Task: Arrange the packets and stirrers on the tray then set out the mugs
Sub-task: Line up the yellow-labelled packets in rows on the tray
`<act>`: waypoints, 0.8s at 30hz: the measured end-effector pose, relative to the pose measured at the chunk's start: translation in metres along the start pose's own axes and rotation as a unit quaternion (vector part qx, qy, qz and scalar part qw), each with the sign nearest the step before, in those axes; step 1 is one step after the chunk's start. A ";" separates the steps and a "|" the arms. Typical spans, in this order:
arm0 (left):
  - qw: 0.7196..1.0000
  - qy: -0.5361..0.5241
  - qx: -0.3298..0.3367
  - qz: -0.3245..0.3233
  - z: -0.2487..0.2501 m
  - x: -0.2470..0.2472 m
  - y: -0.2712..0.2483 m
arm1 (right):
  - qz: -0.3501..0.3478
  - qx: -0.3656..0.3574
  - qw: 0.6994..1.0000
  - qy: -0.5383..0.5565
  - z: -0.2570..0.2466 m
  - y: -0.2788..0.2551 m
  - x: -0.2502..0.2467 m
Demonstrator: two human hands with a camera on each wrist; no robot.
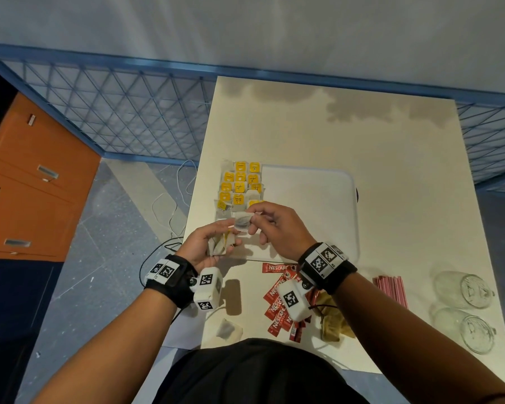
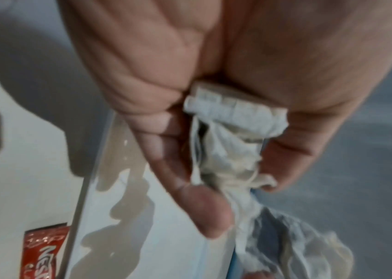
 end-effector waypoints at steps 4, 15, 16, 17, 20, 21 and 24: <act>0.999 -0.020 0.032 0.037 0.002 -0.002 0.001 | -0.015 0.018 0.999 0.036 -0.001 -0.004 -0.004; 0.994 -0.078 0.056 0.057 0.003 -0.010 -0.002 | 0.033 0.039 0.997 0.065 0.012 -0.004 -0.027; 0.994 -0.079 0.057 0.058 0.003 -0.011 -0.002 | 0.038 0.040 0.996 0.073 0.012 -0.004 -0.030; 0.994 -0.076 0.059 0.058 0.004 -0.012 -0.003 | 0.044 0.041 0.995 0.082 0.012 -0.003 -0.033; 0.996 -0.039 0.062 0.054 0.004 -0.012 -0.003 | 0.060 0.038 0.993 0.097 0.009 -0.002 -0.040; 0.997 -0.020 0.061 0.050 0.004 -0.011 -0.003 | 0.064 0.034 0.993 0.092 0.008 -0.002 -0.042; 0.997 0.056 0.056 0.025 0.004 -0.005 -0.002 | 0.067 0.017 0.996 0.057 0.006 -0.002 -0.043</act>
Point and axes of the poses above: each hand's wrist, its own y-axis towards the middle knuckle, its own x-axis out of the palm, z = x × y, the point moved 2 cm from there along y, towards the middle knuckle, and after that the axes turned 14 degrees about x, right-handed, at the moved point
